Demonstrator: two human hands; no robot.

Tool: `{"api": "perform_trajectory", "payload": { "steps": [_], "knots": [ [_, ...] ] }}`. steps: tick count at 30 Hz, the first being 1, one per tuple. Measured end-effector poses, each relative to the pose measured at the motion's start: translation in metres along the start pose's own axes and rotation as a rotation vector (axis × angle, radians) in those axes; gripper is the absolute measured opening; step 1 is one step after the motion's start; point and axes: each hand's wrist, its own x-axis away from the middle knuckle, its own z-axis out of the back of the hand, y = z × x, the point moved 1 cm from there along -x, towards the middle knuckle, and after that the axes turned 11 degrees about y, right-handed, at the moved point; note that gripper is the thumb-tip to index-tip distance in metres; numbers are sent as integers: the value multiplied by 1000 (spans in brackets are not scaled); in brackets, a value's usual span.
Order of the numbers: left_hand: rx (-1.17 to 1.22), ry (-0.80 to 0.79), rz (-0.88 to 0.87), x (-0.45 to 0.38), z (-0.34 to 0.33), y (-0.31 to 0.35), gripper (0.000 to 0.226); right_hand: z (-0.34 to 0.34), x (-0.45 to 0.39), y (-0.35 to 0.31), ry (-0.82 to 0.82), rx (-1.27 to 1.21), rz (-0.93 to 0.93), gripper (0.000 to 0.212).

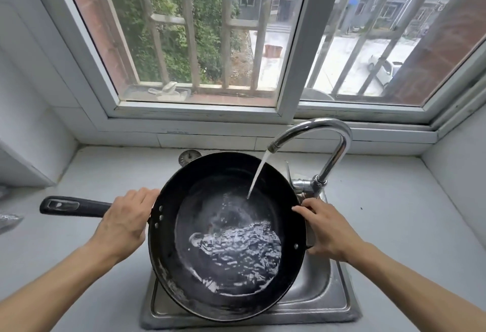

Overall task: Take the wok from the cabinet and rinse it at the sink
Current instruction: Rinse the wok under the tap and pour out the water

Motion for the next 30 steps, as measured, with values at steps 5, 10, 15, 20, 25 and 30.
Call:
{"api": "perform_trajectory", "payload": {
  "steps": [5,10,15,20,25,30],
  "knots": [
    [36,-55,-3,8,-14,10,66,4,10,5,-52,6,18,96],
    [51,-116,2,14,-29,17,67,0,18,12,-119,-2,8,96],
    [80,-144,14,21,-36,21,61,-3,20,13,-152,-6,17,96],
    [98,-158,21,23,-43,21,58,-11,18,16,-164,-15,21,98],
    [121,-183,34,24,-49,20,54,-14,13,17,-189,-41,21,97],
    [159,-218,59,29,-56,20,51,-18,11,20,-223,-84,5,99]
  ]
}}
